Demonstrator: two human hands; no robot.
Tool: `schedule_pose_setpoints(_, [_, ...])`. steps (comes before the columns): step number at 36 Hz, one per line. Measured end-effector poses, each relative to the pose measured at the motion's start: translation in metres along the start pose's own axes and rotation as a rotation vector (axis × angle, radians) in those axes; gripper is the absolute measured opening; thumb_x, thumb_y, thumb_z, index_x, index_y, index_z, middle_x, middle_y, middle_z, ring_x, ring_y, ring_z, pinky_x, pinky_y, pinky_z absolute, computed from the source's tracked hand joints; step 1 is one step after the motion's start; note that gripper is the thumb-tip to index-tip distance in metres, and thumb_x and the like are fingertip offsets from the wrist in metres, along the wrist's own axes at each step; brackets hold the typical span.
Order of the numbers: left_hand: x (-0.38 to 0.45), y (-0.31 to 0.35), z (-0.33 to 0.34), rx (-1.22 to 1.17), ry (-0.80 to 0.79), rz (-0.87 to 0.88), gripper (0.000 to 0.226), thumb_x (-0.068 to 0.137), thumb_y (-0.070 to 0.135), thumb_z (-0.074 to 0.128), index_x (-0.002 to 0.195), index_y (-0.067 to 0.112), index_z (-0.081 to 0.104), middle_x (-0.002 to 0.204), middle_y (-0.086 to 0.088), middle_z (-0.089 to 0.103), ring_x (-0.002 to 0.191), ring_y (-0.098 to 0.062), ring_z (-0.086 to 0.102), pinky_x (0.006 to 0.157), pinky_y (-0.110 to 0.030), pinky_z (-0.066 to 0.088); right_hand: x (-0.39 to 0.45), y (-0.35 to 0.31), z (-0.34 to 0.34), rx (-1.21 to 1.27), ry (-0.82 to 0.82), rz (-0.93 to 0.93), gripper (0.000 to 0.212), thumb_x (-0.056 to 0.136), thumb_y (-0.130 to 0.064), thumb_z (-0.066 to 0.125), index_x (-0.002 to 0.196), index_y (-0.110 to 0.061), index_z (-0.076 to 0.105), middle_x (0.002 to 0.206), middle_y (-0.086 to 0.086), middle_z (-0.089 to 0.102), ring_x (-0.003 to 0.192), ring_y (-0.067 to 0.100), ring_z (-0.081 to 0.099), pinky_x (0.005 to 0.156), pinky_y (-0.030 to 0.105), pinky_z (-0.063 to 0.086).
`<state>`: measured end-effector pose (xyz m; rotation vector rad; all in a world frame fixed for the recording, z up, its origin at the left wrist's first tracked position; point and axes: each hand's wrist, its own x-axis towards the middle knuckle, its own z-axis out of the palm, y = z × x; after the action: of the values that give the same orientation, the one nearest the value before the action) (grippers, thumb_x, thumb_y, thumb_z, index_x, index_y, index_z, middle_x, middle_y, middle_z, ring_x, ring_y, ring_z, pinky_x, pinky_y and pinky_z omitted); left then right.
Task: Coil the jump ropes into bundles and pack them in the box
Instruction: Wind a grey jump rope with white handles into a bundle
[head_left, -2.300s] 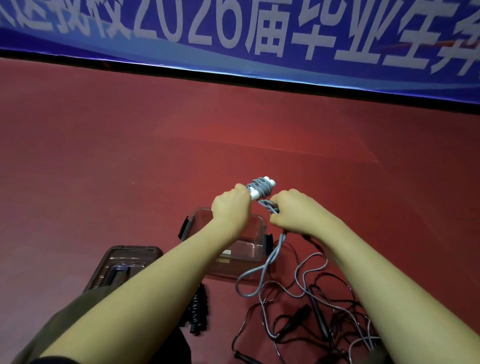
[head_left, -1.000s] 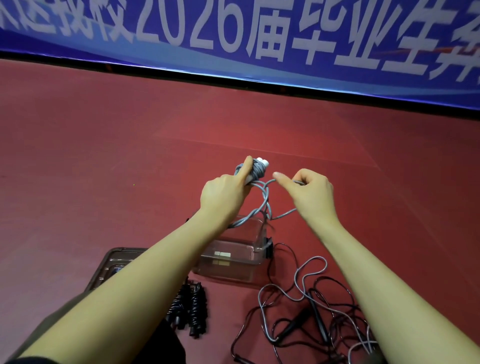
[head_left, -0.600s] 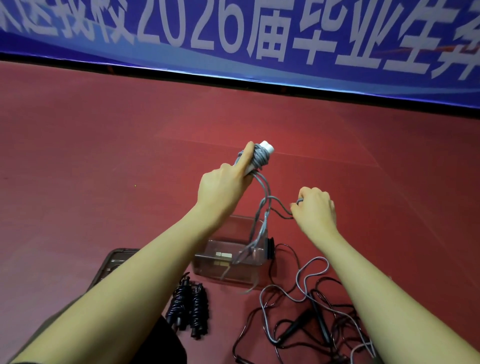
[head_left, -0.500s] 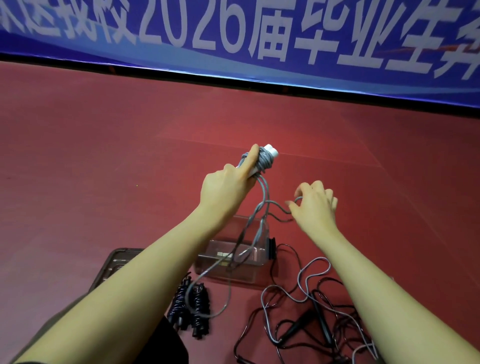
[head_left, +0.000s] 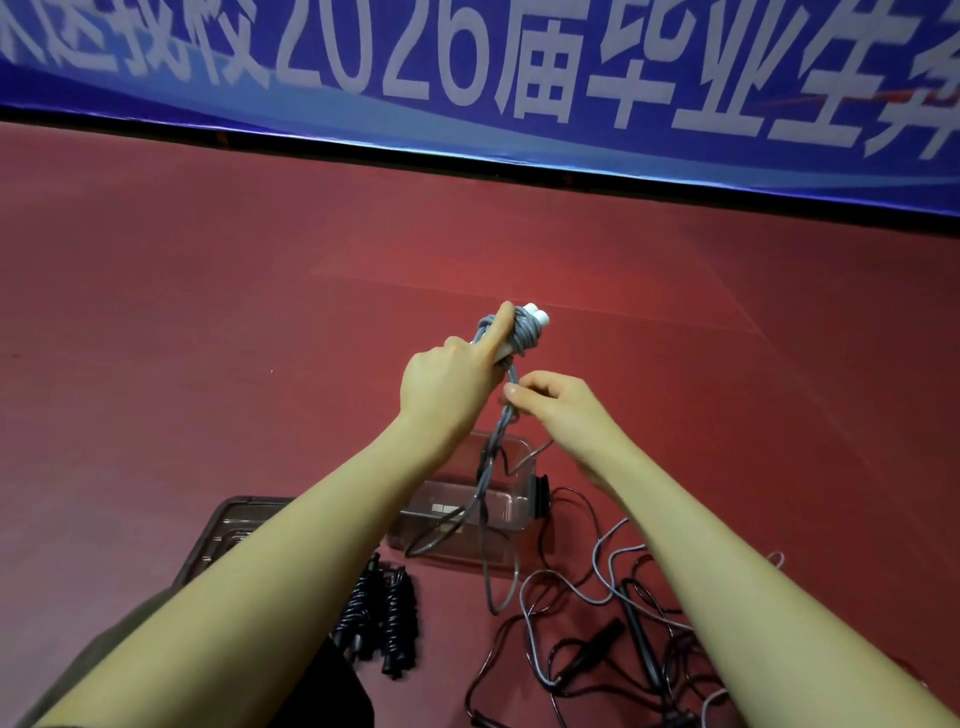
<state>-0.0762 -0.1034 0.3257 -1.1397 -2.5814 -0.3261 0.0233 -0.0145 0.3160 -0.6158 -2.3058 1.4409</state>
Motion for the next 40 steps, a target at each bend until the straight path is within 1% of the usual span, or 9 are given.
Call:
schedule_pose_setpoints(5, [0.002,0.002,0.0,-0.004,-0.008,0.0,0.057,0.1,0.034,0.036,0.15,0.035,0.009,0.074,-0.007,0.045,0.057,-0.029,0.043,0.043,-0.028,0.017,0.001,0.003,0.0,-0.099,-0.035,0.045,0.014,0.082,-0.01,0.06,0.074,-0.01,0.049,0.054,-0.003,0.037,0.051,0.011,0.031,0.053,0.028,0.026])
schedule_pose_setpoints(9, [0.003,0.003,0.004,0.001,-0.02,0.008,0.055,0.1,0.032,0.036,0.149,0.034,0.011,0.074,-0.007,0.046,0.058,-0.031,0.044,0.044,-0.027,0.018,0.003,0.007,0.0,-0.12,-0.019,0.13,0.028,0.076,-0.01,0.061,0.058,-0.015,0.039,0.054,0.003,0.038,0.054,0.017,0.036,0.058,0.029,0.03])
schedule_pose_setpoints(17, [0.0,0.003,0.019,0.057,-0.071,0.011,0.056,0.098,0.028,0.041,0.147,0.031,0.016,0.059,-0.003,0.038,0.053,-0.027,0.039,0.043,-0.027,0.017,-0.001,0.01,-0.013,-0.473,-0.124,0.255,0.018,0.074,-0.02,0.062,0.058,-0.013,0.06,0.046,-0.001,0.047,0.048,0.017,0.042,0.055,0.026,0.036])
schedule_pose_setpoints(21, [-0.001,0.004,0.026,0.05,-0.08,0.01,0.057,0.097,0.024,0.042,0.147,0.029,0.017,0.056,0.0,0.033,0.051,-0.026,0.037,0.043,-0.027,0.017,-0.001,0.014,-0.013,-0.708,-0.087,0.278,0.021,0.075,-0.025,0.06,0.061,-0.015,0.048,0.063,0.001,0.047,0.068,0.026,0.045,0.067,0.028,0.036])
schedule_pose_setpoints(27, [0.0,0.001,0.03,0.067,-0.086,0.008,0.057,0.095,0.023,0.044,0.146,0.029,0.018,0.065,-0.004,0.043,0.058,-0.029,0.044,0.044,-0.027,0.02,-0.002,0.017,-0.019,-0.978,-0.036,0.241,0.025,0.085,-0.025,0.052,0.107,-0.016,0.06,0.109,0.007,0.062,0.101,0.028,0.055,0.088,0.034,0.035])
schedule_pose_setpoints(30, [-0.001,-0.003,0.035,0.092,-0.101,0.014,0.056,0.095,0.024,0.046,0.145,0.029,0.021,0.072,-0.006,0.05,0.062,-0.031,0.048,0.045,-0.027,0.023,-0.003,0.018,-0.022,-1.156,0.084,0.051,0.018,0.087,-0.02,0.051,0.1,-0.014,0.061,0.106,0.008,0.065,0.103,0.029,0.058,0.088,0.033,0.036])
schedule_pose_setpoints(33, [-0.003,-0.005,0.04,0.106,-0.158,0.084,0.053,0.094,0.028,0.048,0.142,0.027,0.027,0.09,-0.011,0.063,0.078,-0.034,0.061,0.056,-0.03,0.034,-0.001,0.021,-0.022,-1.29,0.356,-0.329,0.009,0.073,-0.022,0.064,0.072,-0.014,0.062,0.07,0.004,0.063,0.07,0.027,0.061,0.065,0.03,0.042])
schedule_pose_setpoints(35, [-0.006,-0.004,0.043,0.117,-0.232,0.139,0.055,0.093,0.035,0.05,0.142,0.024,0.027,0.099,-0.011,0.065,0.087,-0.034,0.063,0.061,-0.031,0.038,0.0,0.021,-0.024,-1.273,0.463,-0.476,0.013,0.069,-0.024,0.052,0.061,-0.015,0.058,0.058,0.001,0.055,0.057,0.025,0.055,0.054,0.028,0.039])
schedule_pose_setpoints(40, [-0.011,0.006,0.042,0.16,-0.367,0.282,0.044,0.089,0.039,0.061,0.116,0.006,0.049,0.108,-0.011,0.063,0.097,-0.033,0.062,0.065,-0.034,0.039,0.004,0.016,-0.031,-1.173,0.468,-0.513,0.026,0.071,-0.023,0.041,0.07,-0.014,0.066,0.06,0.001,0.056,0.055,0.026,0.056,0.051,0.027,0.036])
